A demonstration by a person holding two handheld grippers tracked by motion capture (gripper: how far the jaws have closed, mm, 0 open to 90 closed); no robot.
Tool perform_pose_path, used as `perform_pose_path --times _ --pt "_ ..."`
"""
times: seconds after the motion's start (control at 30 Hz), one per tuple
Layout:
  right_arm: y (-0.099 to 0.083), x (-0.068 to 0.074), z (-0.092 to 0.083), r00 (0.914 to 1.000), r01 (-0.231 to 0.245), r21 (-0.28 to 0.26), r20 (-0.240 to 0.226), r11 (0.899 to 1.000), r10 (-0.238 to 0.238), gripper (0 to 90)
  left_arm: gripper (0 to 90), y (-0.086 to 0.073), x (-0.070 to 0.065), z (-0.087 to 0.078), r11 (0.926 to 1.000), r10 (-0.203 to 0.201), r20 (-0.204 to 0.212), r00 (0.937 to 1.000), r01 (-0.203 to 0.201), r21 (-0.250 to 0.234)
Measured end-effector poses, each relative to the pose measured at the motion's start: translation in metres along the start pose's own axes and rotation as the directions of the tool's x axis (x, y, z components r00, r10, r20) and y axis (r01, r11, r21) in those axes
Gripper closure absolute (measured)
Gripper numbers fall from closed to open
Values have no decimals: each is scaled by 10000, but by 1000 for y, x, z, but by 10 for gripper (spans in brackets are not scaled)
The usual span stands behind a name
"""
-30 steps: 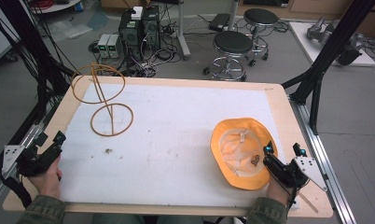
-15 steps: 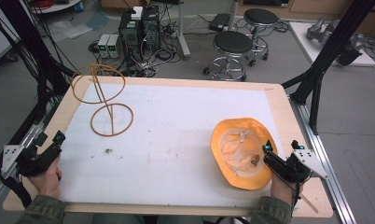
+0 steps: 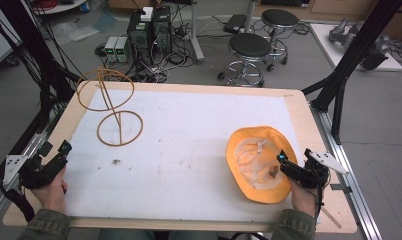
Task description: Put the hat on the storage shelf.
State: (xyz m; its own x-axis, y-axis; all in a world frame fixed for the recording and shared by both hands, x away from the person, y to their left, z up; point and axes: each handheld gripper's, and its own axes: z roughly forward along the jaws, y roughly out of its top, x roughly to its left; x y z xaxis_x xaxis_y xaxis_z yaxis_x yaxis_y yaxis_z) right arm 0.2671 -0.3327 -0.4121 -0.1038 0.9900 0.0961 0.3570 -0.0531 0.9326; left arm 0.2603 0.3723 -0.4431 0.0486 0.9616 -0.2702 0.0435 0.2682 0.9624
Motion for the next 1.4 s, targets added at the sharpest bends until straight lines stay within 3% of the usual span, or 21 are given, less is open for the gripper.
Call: perform_pose_path --times 0.23,0.43,0.53,0.73,0.93,1.0,1.13,1.4 --pt "-3 2 7 9997 194 546 -141 9983 -186 104 318 0 0 0 10000 -40 62 10000 39 72" --pt "-6 4 13 9994 43 1301 -332 9915 0 106 318 -1 0 1 9999 -83 92 9999 82 82" --pt "-6 3 12 9995 -23 1284 -304 9917 63 112 318 -1 0 1 9999 -56 91 9999 55 87" --pt "-9 -4 9 9971 -582 1487 -396 9872 647 270 318 -1 -1 1 9999 -11 88 10000 10 135" --pt "-9 -5 5 9940 -485 1407 -903 9889 616 650 318 -1 -1 2 9999 -3 75 10000 2 142" --pt "-9 -3 4 9935 -404 1386 -1004 9895 546 725 318 -1 -1 2 9999 -12 82 10000 11 136" --pt "-8 -2 3 9937 -207 1178 -1073 9928 334 808 318 -1 0 2 9999 -43 95 9999 42 153" --pt "-9 0 2 9957 -115 946 -909 9955 201 832 318 -2 0 3 9998 -46 114 9999 44 171"
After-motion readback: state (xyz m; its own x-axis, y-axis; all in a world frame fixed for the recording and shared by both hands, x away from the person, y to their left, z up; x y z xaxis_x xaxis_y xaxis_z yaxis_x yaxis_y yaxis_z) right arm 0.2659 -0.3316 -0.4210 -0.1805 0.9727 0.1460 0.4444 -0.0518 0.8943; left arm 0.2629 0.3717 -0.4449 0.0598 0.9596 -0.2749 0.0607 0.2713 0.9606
